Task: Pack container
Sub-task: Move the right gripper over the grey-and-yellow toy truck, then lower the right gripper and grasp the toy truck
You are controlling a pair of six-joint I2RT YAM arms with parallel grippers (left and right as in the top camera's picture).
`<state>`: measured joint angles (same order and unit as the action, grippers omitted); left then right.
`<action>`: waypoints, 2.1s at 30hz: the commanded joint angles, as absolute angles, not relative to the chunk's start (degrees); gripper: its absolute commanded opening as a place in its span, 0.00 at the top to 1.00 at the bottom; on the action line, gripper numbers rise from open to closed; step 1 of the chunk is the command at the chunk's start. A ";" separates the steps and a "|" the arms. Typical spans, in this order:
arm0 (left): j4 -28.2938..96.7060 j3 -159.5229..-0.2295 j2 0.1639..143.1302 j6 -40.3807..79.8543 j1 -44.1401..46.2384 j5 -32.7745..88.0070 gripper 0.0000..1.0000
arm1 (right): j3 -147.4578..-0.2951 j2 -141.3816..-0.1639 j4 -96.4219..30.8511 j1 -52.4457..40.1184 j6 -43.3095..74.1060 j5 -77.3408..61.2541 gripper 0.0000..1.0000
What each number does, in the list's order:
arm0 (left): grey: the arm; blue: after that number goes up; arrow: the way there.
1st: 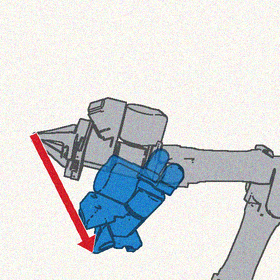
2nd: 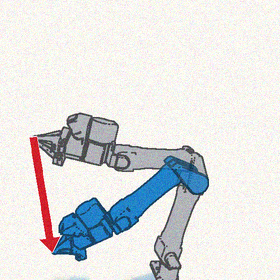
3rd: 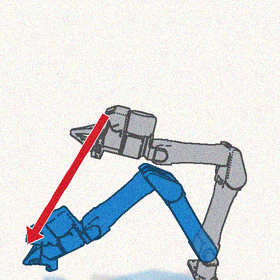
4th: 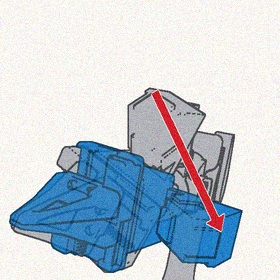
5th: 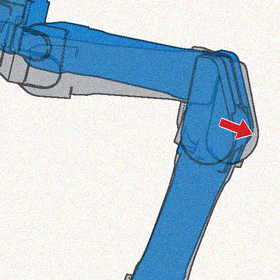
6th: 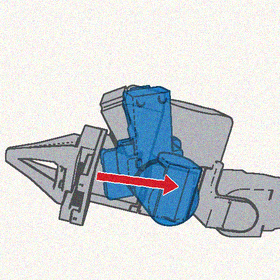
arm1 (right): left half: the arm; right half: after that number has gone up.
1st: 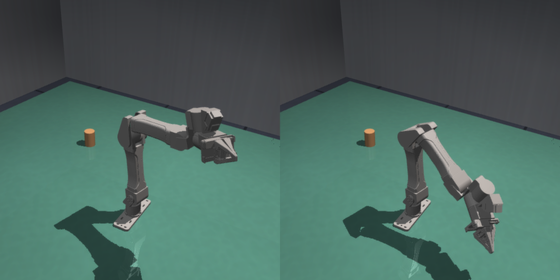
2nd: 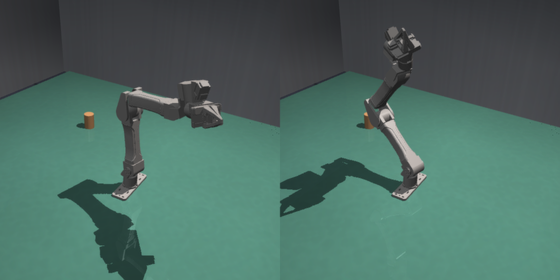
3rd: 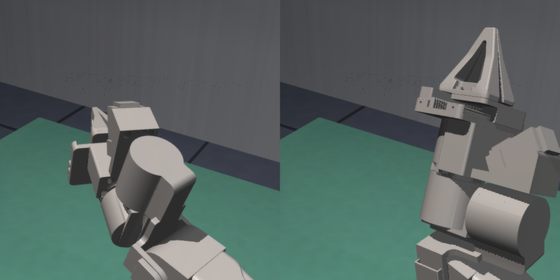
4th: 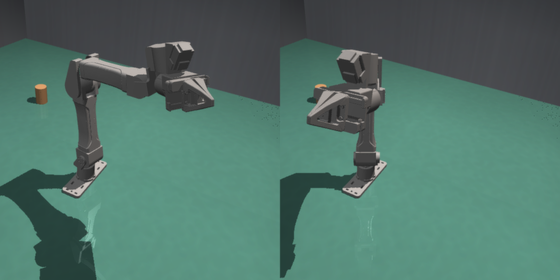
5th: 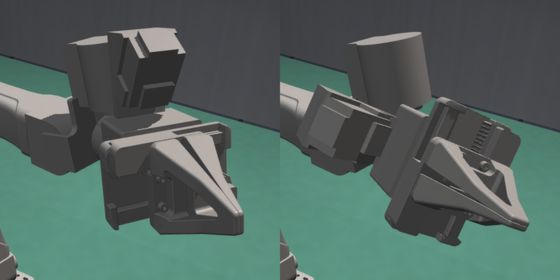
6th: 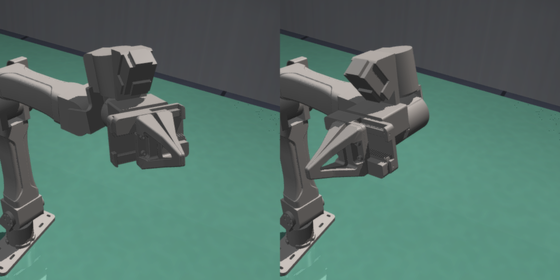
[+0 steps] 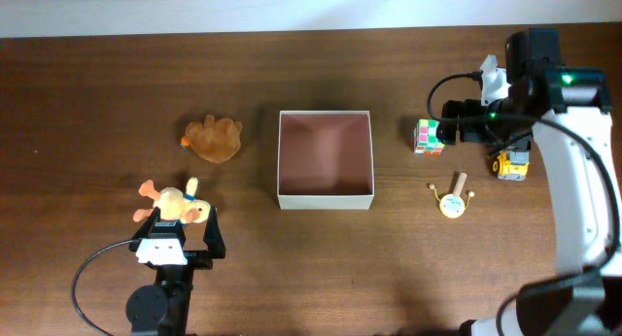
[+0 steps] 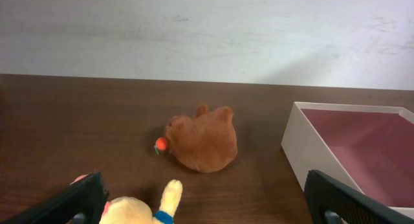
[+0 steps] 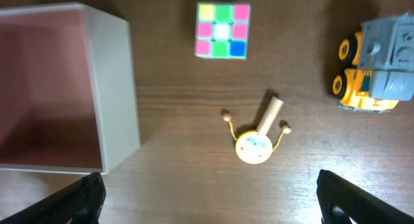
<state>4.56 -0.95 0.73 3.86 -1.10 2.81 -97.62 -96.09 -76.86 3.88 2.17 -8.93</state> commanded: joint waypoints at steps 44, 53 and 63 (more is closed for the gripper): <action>4.60 -0.58 0.30 2.96 -1.34 2.59 0.01 | -97.78 -111.59 -56.01 20.67 -17.23 -0.80 0.01; 4.60 -0.56 0.30 2.96 -1.34 2.59 0.01 | -97.58 -117.21 -56.75 22.55 -21.28 -1.96 0.01; 4.60 -0.58 0.30 2.96 -1.34 2.59 0.01 | -92.64 -119.48 -56.25 24.93 -21.65 -8.60 0.01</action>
